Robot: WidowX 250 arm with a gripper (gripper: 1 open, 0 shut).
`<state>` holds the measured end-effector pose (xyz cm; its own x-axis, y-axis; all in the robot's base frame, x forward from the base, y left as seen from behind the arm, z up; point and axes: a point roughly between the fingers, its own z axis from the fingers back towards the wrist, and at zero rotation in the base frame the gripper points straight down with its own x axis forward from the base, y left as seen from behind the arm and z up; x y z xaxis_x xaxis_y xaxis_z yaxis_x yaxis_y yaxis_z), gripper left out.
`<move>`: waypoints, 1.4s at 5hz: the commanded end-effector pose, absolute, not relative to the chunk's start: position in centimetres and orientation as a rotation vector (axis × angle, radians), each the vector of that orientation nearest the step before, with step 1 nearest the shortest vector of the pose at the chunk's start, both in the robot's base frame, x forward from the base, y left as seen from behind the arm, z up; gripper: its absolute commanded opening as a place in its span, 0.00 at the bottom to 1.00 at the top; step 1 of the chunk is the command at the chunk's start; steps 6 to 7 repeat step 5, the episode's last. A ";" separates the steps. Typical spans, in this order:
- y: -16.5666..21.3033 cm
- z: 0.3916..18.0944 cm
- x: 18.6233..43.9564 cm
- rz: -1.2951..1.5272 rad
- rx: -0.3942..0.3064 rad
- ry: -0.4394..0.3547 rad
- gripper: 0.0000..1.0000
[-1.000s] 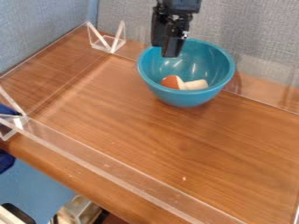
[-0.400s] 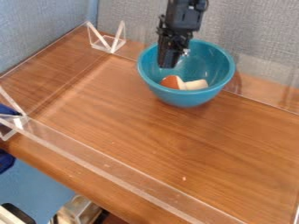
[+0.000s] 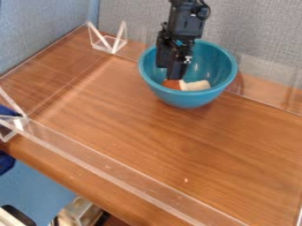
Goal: Put the mushroom in the blue bowl
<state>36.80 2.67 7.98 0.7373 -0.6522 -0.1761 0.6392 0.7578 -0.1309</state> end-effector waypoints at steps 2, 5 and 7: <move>2.3 11.5 36.5 -0.707 -0.017 0.165 1.00; 1.9 14.9 35.4 -0.697 0.032 0.147 1.00; 1.9 14.9 35.4 -0.697 0.032 0.147 1.00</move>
